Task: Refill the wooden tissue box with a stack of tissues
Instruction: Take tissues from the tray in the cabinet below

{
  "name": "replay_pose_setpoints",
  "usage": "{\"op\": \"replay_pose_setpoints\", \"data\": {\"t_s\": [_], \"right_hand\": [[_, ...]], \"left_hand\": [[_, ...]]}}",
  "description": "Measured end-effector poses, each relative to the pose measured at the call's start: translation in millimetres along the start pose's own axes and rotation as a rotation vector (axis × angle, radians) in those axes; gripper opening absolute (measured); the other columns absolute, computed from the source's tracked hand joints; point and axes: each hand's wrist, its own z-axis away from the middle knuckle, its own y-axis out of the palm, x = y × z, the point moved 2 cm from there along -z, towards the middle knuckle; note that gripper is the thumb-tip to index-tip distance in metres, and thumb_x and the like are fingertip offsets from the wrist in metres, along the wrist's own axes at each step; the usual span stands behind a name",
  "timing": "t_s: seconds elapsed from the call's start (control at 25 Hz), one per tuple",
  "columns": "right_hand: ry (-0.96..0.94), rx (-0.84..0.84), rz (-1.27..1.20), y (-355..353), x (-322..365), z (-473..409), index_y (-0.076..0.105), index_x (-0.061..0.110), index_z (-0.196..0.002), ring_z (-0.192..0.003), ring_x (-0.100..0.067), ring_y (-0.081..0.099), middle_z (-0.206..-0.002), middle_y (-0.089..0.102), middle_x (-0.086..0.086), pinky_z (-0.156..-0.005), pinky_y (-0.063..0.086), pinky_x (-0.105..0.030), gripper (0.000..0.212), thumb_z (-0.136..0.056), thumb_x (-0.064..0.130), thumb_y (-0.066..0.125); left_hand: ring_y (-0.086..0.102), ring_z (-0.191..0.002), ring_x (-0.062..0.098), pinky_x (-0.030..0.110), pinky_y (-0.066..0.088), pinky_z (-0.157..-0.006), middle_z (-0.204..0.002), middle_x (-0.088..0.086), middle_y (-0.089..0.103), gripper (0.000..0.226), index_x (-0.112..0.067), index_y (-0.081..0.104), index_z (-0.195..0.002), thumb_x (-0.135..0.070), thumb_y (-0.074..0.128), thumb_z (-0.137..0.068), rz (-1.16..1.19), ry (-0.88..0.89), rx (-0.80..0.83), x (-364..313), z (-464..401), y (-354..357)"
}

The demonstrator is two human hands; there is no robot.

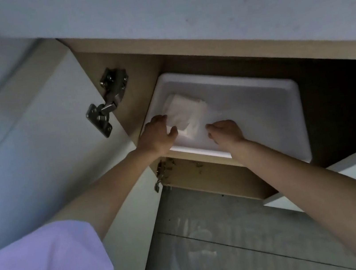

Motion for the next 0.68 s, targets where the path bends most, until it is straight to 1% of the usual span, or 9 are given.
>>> {"op": "replay_pose_setpoints", "data": {"t_s": [0.08,0.16,0.24,0.28,0.44,0.52,0.6,0.64,0.68], "right_hand": [[0.063,0.002,-0.134,5.2,1.8,-10.7,0.062,0.0,-0.102,-0.089,-0.023,0.051,-0.108,0.062,-0.02,-0.086,0.042,-0.032,0.027,-0.092,0.022,0.05],[0.137,0.037,-0.264,10.5,5.7,-15.5,0.051,0.009,-0.093,-0.084,-0.022,0.05,-0.094,0.056,-0.014,-0.083,0.048,-0.034,0.014,-0.09,0.023,0.053],[0.193,0.042,-0.358,13.6,11.9,-16.9,0.044,0.011,-0.084,-0.066,-0.02,0.047,-0.077,0.05,-0.01,-0.062,0.045,-0.031,0.014,-0.089,0.021,0.053],[0.197,0.024,-0.347,13.9,14.6,-18.8,0.045,0.01,-0.083,-0.063,-0.021,0.045,-0.074,0.049,-0.01,-0.059,0.04,-0.03,0.015,-0.089,0.02,0.054],[0.205,0.042,-0.267,18.1,18.4,-25.2,0.047,0.008,-0.094,-0.083,-0.021,0.041,-0.096,0.044,-0.014,-0.073,0.037,-0.029,0.016,-0.089,0.022,0.054],[0.206,0.04,-0.289,21.9,19.4,-25.8,0.052,-0.001,-0.107,-0.079,-0.023,0.043,-0.097,0.043,-0.015,-0.064,0.038,-0.029,0.029,-0.088,0.02,0.056],[0.215,0.022,-0.299,25.7,20.1,-24.4,0.047,-0.008,-0.122,-0.064,-0.021,0.042,-0.092,0.044,-0.015,-0.052,0.034,-0.027,0.045,-0.086,0.017,0.058],[0.227,0.017,-0.297,28.0,21.0,-24.9,0.046,-0.008,-0.123,-0.06,-0.021,0.041,-0.087,0.045,-0.014,-0.049,0.032,-0.025,0.045,-0.086,0.015,0.058],[0.241,0.02,-0.303,29.5,22.1,-25.6,0.046,-0.008,-0.123,-0.064,-0.022,0.044,-0.086,0.048,-0.014,-0.049,0.032,-0.025,0.045,-0.086,0.013,0.058]], "left_hand": [[0.038,-0.13,0.032,0.036,0.033,-0.107,-0.145,0.017,0.037,0.051,-0.004,0.033,-0.138,-0.029,0.042,-0.094,-0.002,-0.026,-0.038,-1.7,-15.8,3.5],[0.04,-0.128,0.033,0.037,0.036,-0.104,-0.141,0.017,0.041,0.05,-0.006,0.036,-0.136,-0.031,0.042,-0.094,-0.018,-0.065,-0.064,-3.6,-27.4,7.2],[0.042,-0.126,0.033,0.038,0.038,-0.101,-0.137,0.017,0.045,0.049,-0.007,0.039,-0.134,-0.033,0.044,-0.093,-0.032,-0.105,-0.074,-3.8,-32.7,11.4],[0.044,-0.124,0.033,0.039,0.039,-0.099,-0.135,0.017,0.047,0.049,-0.006,0.04,-0.132,-0.034,0.045,-0.092,-0.049,-0.118,-0.07,-4.1,-32.3,14.4],[0.043,-0.122,0.034,0.041,0.039,-0.095,-0.132,0.016,0.047,0.049,-0.009,0.04,-0.13,-0.034,0.05,-0.089,-0.054,-0.151,-0.104,-5.6,-28.3,22.3],[0.042,-0.123,0.035,0.041,0.039,-0.096,-0.134,0.016,0.046,0.051,-0.008,0.04,-0.13,-0.033,0.053,-0.088,0.019,-0.156,-0.113,-7.3,-27.7,24.4],[0.043,-0.123,0.035,0.04,0.038,-0.097,-0.135,0.014,0.045,0.051,-0.01,0.041,-0.129,-0.032,0.056,-0.086,0.11,-0.183,-0.12,-9.1,-25.0,27.0],[0.044,-0.122,0.035,0.039,0.038,-0.097,-0.135,0.012,0.044,0.05,-0.011,0.041,-0.128,-0.031,0.058,-0.085,0.14,-0.192,-0.124,-9.5,-23.5,28.2],[0.045,-0.121,0.035,0.039,0.039,-0.097,-0.135,0.011,0.045,0.05,-0.012,0.042,-0.127,-0.031,0.059,-0.085,0.161,-0.193,-0.125,-9.9,-22.5,29.1]]}}
